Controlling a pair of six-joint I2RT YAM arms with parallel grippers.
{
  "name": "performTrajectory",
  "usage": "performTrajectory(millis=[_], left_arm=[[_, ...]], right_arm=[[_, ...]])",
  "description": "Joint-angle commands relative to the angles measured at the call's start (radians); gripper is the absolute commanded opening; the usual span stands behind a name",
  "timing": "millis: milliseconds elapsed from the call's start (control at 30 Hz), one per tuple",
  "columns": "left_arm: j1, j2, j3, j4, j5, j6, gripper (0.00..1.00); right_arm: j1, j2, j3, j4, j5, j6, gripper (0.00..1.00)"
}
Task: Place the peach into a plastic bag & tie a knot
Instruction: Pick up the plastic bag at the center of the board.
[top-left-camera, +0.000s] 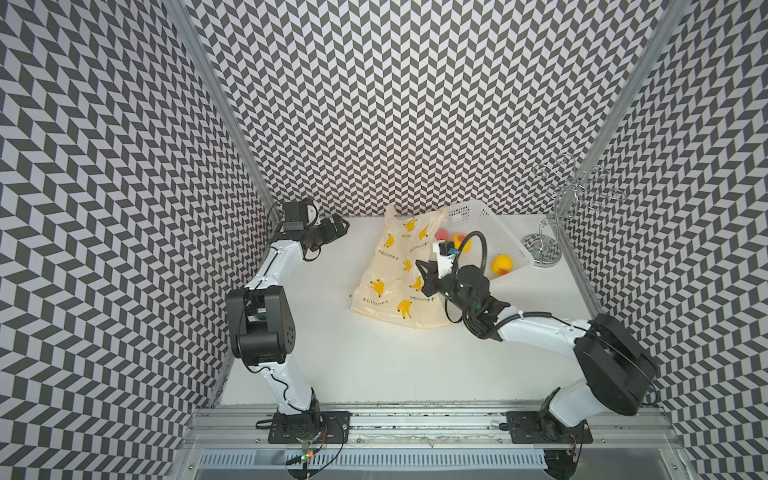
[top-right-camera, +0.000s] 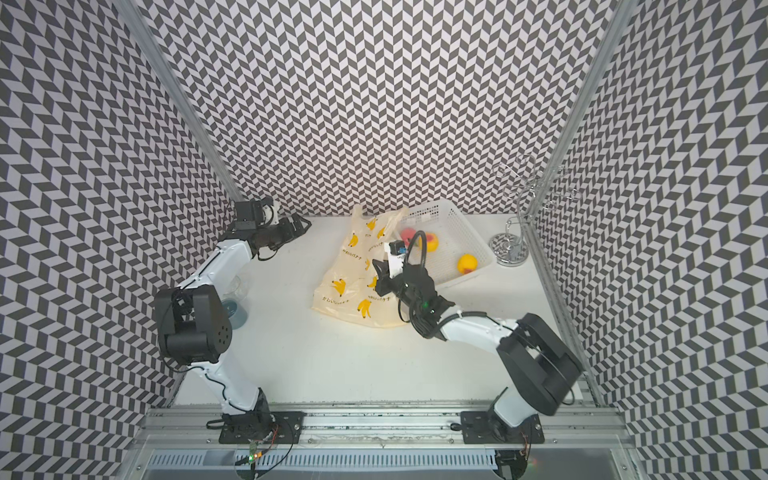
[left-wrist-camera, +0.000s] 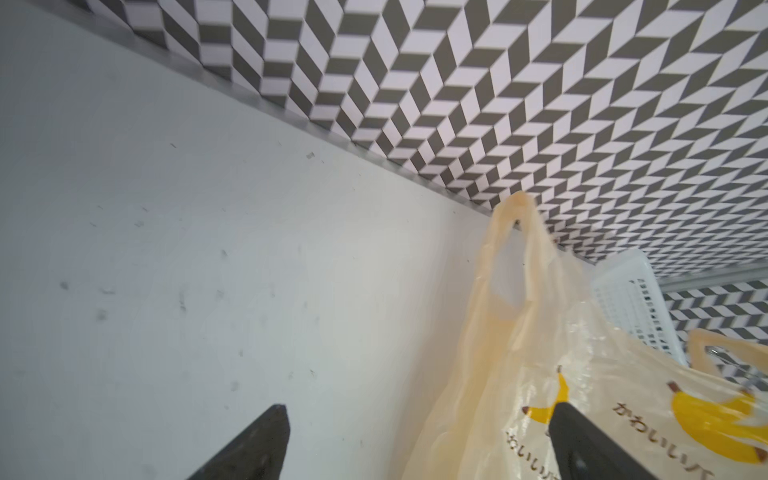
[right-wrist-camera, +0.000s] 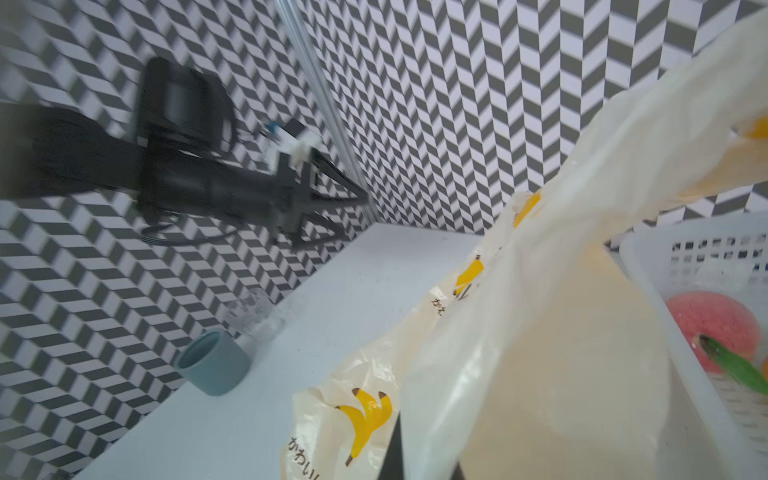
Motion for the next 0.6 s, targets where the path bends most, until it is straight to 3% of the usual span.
performTrajectory(millis=[0,100,200,400,567], left_arm=[[-0.009,-0.044,-0.032,0.042,0.246,-0.101,0.99],[-0.03,-0.071,0.003,0.06,0.307,-0.144,0.99],[-0.108,-0.062,0.118,0.006,0.307,-0.115,0.99],[-0.223,0.138,0.409,-0.25,0.277,0.02,0.99],[-0.282,0.238,0.508,-0.296,0.305,0.034,0.99]], right_arm=[[0.037,-0.111,-0.127,0.244,0.097,-0.125,0.0],[0.094,-0.217,-0.239,0.31,0.126,-0.225,0.0],[0.115,-0.289,-0.306,0.352,0.122,-0.244,0.0],[0.153,-0.327,-0.348,0.372,0.104,-0.332,0.0],[0.189,-0.309,-0.365,0.39,0.109,-0.38,0.0]])
